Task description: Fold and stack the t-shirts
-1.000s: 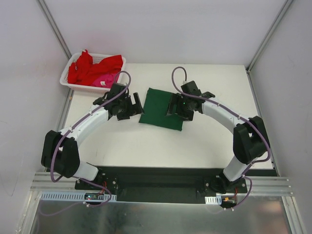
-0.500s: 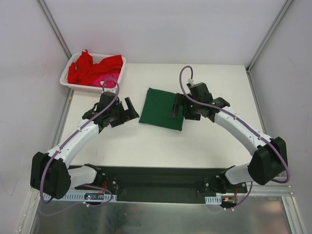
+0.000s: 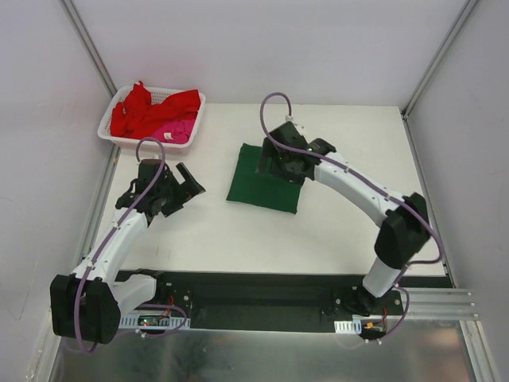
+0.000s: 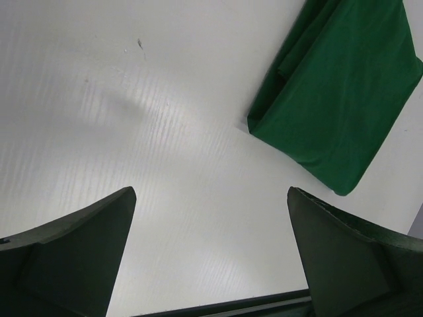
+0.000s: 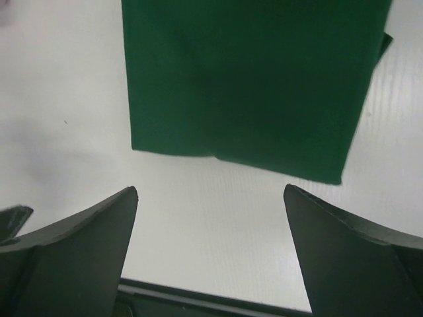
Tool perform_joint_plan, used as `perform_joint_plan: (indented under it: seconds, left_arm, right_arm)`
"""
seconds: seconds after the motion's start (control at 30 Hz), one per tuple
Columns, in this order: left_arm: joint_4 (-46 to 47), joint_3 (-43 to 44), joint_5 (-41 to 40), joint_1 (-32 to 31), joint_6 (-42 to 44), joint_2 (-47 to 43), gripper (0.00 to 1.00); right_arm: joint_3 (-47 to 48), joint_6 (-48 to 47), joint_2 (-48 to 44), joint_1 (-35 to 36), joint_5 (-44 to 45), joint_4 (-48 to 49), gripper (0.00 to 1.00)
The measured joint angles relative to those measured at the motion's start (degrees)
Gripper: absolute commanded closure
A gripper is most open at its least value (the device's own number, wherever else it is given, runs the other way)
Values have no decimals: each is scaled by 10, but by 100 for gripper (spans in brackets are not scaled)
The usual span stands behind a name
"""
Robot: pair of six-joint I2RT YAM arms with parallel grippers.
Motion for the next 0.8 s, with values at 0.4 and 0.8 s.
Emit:
perform_joint_plan:
  seconds: [0.4,0.8]
  left_arm:
    - [-24,0,8,8,16,-6,1]
    - [-32,21,60,8,50,13,1]
  right_arm:
    - [202,-31,257,5,5,-58,4]
    - [-141,-70,-80,-75,-108,45,1]
